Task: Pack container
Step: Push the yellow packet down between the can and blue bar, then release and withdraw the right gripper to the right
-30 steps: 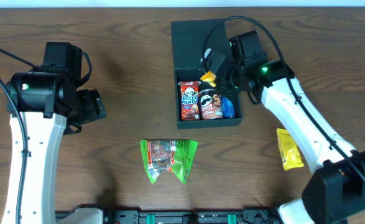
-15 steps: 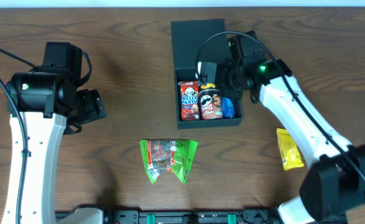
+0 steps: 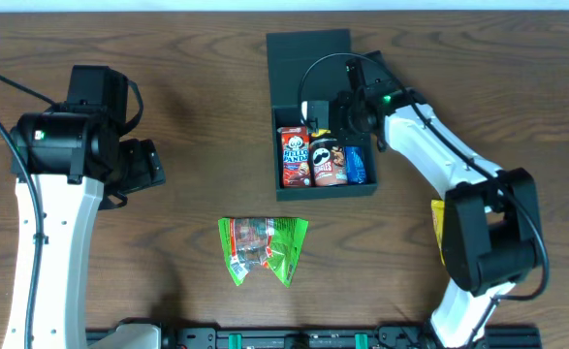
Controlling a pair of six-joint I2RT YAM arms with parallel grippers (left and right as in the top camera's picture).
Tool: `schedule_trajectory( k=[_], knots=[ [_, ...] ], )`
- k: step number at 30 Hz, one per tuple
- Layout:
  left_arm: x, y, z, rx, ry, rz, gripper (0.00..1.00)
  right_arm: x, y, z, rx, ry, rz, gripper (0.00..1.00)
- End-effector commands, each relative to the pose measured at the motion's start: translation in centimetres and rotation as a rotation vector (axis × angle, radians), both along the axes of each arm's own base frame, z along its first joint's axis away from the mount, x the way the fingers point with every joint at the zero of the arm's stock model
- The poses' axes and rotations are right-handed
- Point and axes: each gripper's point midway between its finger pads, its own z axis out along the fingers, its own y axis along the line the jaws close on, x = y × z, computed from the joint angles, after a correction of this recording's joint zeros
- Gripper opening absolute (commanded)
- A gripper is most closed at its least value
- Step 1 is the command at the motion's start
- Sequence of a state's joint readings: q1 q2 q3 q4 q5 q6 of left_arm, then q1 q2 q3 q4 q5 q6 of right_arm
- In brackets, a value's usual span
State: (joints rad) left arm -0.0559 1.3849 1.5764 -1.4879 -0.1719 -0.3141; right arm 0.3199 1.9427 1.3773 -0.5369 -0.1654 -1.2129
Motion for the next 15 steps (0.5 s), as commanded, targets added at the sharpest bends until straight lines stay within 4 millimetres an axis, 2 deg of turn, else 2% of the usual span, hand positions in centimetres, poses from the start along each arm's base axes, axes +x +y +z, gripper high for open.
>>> schedule_trajectory(
  k=[1, 4, 6, 7, 11, 15],
  knots=[
    [-0.1, 0.4, -0.1, 0.014, 0.006, 0.011, 0.95, 0.5, 0.2, -0.3, 0.008, -0.003, 0.017, 0.07],
    [-0.1, 0.4, -0.1, 0.014, 0.006, 0.011, 0.95, 0.5, 0.1, -0.2, 0.004, -0.007, 0.014, 0.25],
    [-0.1, 0.4, -0.1, 0.014, 0.006, 0.011, 0.95, 0.7, 0.0, 0.0, -0.011, -0.021, 0.007, 0.43],
    [-0.1, 0.4, -0.1, 0.014, 0.006, 0.011, 0.95, 0.8, -0.1, 0.1, -0.018, -0.026, 0.005, 0.45],
    [-0.1, 0.4, -0.1, 0.014, 0.006, 0.011, 0.95, 1.2, 0.2, 0.9, -0.022, -0.058, 0.001, 0.44],
    [-0.1, 0.4, -0.1, 0.014, 0.006, 0.011, 0.95, 2.1, 1.0, 3.5, 0.016, -0.106, -0.042, 0.43]
  ],
)
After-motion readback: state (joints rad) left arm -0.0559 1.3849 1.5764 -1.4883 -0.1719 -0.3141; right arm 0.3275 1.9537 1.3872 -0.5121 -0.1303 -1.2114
